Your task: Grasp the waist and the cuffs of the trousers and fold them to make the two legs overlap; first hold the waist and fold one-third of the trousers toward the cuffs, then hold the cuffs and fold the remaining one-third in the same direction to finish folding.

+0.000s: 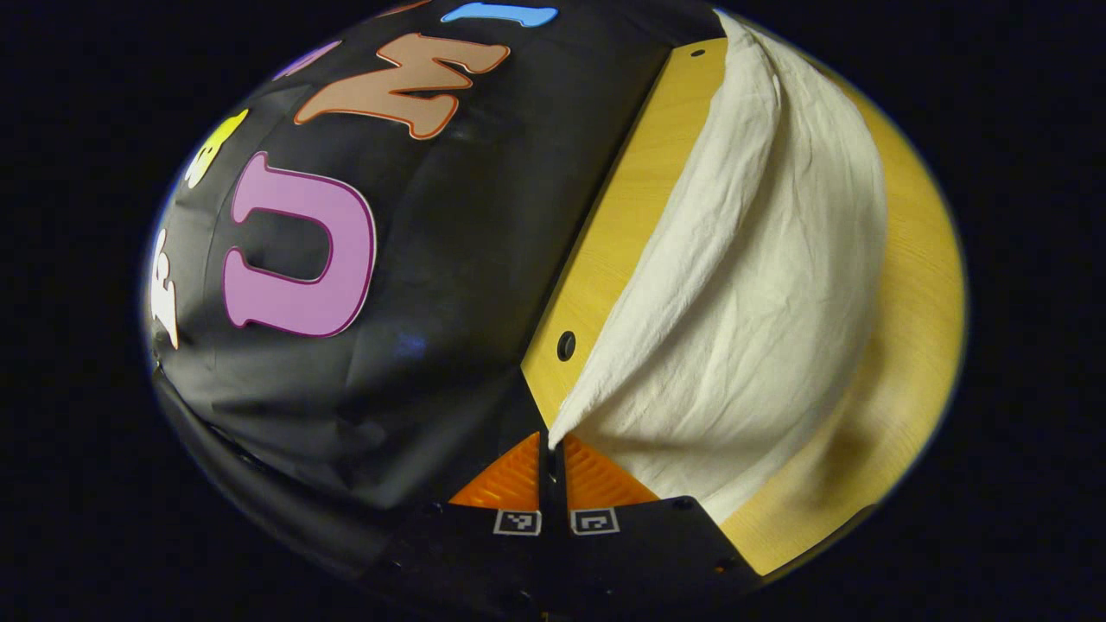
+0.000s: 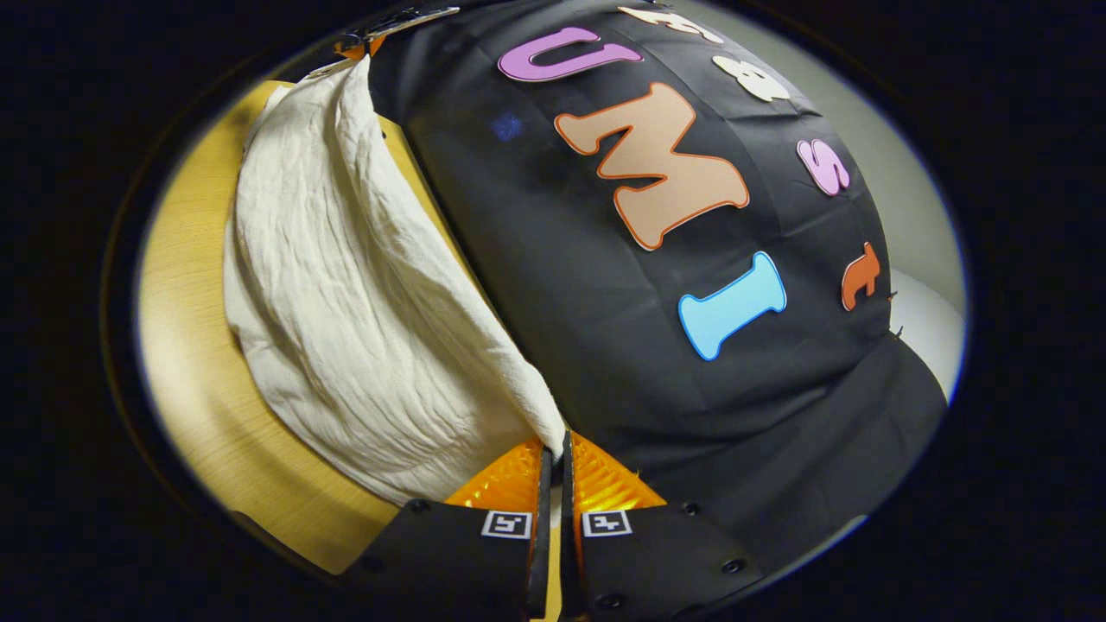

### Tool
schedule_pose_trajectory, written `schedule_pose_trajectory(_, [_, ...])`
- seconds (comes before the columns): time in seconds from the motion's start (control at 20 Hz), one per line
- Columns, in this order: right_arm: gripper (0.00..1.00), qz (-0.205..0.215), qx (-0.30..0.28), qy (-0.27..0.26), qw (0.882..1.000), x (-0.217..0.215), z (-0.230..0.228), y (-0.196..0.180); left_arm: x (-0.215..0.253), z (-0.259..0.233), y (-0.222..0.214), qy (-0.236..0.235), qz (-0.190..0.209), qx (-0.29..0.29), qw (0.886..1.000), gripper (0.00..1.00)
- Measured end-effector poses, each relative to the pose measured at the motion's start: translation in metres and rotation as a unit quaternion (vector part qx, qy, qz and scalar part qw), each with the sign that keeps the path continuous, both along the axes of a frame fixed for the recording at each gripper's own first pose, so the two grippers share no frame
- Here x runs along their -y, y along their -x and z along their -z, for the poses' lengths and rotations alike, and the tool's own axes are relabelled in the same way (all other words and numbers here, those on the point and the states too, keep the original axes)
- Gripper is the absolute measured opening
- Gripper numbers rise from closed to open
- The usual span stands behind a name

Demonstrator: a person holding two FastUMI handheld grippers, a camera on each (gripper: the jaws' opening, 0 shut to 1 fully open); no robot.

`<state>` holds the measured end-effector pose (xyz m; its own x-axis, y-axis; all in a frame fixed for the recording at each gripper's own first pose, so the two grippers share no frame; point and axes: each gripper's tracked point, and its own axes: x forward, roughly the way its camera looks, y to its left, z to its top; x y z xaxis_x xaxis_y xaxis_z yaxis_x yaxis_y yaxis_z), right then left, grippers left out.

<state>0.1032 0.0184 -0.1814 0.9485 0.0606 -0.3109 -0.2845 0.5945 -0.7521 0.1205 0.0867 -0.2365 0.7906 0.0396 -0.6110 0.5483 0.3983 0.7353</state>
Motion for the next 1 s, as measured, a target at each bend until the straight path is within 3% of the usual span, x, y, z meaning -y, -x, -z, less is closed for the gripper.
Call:
schedule_pose_trajectory(0.4, [0.07,0.017,-0.036,0.009,0.999,-0.026,0.048,-0.07,0.005,0.044,-0.065,0.043,-0.002,-0.01,0.999,0.0])
schedule_pose_trajectory(0.5, [0.05,0.011,-0.052,0.016,0.998,-0.03,0.065,-0.081,0.01,0.055,-0.08,0.044,0.004,-0.011,0.999,0.0])
schedule_pose_trajectory(0.7, [0.1,0.024,-0.099,0.005,0.995,-0.031,0.1,-0.093,0.021,0.088,-0.091,0.04,0.02,-0.031,0.999,0.0])
schedule_pose_trajectory(0.8, [0.14,0.051,-0.117,0.009,0.992,-0.025,0.115,-0.096,0.028,0.102,-0.09,0.054,0.02,-0.045,0.997,0.04])
schedule_pose_trajectory(0.85, [0.3,0.063,-0.118,0.012,0.991,-0.022,0.12,-0.099,0.032,0.107,-0.088,0.066,0.017,-0.052,0.996,0.01])
schedule_pose_trajectory(1.0, [1.0,0.09,-0.108,-0.017,0.99,-0.018,0.113,-0.091,0.041,0.102,-0.079,0.087,0.002,-0.043,0.995,0.95])
